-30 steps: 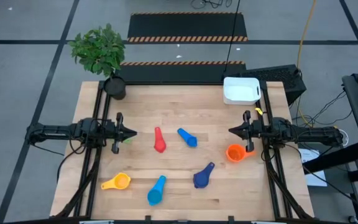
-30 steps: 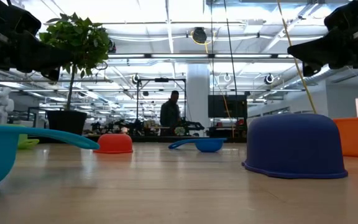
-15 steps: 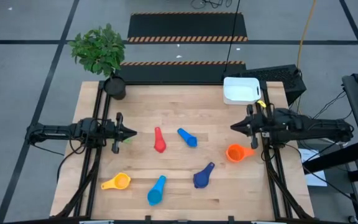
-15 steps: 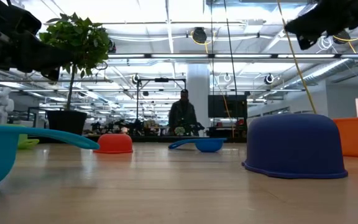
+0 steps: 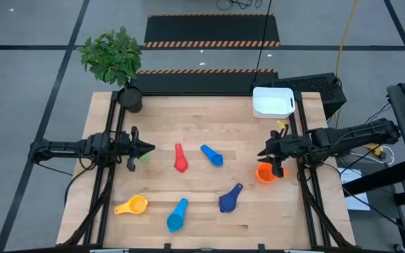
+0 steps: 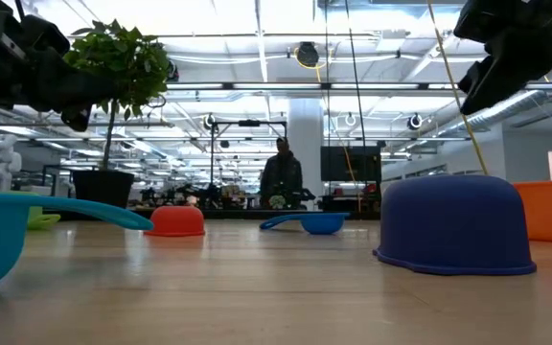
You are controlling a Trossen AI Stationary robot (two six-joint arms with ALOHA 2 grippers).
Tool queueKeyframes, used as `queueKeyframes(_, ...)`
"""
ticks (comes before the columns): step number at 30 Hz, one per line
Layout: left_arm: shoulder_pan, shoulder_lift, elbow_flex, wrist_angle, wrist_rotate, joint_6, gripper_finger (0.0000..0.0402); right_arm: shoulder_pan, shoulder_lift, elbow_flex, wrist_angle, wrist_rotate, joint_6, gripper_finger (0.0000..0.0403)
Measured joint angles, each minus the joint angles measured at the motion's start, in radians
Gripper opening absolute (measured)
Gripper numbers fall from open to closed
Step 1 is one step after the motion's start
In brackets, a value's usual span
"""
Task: Nest measuring cups in basket
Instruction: Prepare the orange measuring cup
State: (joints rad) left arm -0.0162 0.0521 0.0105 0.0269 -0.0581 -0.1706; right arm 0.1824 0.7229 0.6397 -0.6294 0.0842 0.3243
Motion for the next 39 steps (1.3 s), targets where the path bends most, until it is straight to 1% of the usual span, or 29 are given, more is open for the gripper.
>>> queueKeyframes(3,0.0,0.0,0.0,0.004,-0.023,-0.018,0.0033,0.041,0.011,0.032,-0.048,0.001,0.051,0.012)
queueKeyframes(6,0.0,0.0,0.0,0.019,-0.057,-0.034,0.0033,0.075,0.025,0.064,-0.152,0.011,0.103,0.0135)
queueKeyframes(10,0.0,0.0,0.0,0.049,-0.06,-0.034,0.0033,0.113,0.043,0.102,-0.333,-0.011,0.252,0.0158)
queueKeyframes(13,0.0,0.0,0.0,0.05,-0.06,-0.034,0.0033,0.138,0.046,0.107,-0.409,-0.044,0.343,0.0181)
queueKeyframes(16,0.0,0.0,0.0,0.05,-0.06,-0.028,0.0033,0.158,0.046,0.107,-0.472,-0.056,0.369,0.0207)
queueKeyframes(20,0.0,0.0,0.0,0.051,-0.084,0.004,0.0033,0.17,0.046,0.107,-0.543,-0.053,0.348,0.0243)
queueKeyframes(26,0.0,0.0,0.0,0.052,-0.086,0.008,0.0033,0.17,0.047,0.053,-0.525,-0.066,0.308,0.0295)
queueKeyframes(30,0.0,0.0,0.0,0.053,-0.086,0.011,0.0033,0.17,0.055,0.008,-0.474,-0.137,0.246,0.0319)
queueKeyframes(35,0.0,0.0,0.0,0.053,-0.097,0.011,0.0033,0.17,0.081,0.01,-0.469,-0.133,0.256,0.0331)
queueKeyframes(39,0.0,0.0,0.0,0.053,-0.101,0.011,0.0033,0.169,0.141,0.011,-0.468,-0.114,0.266,0.0331)
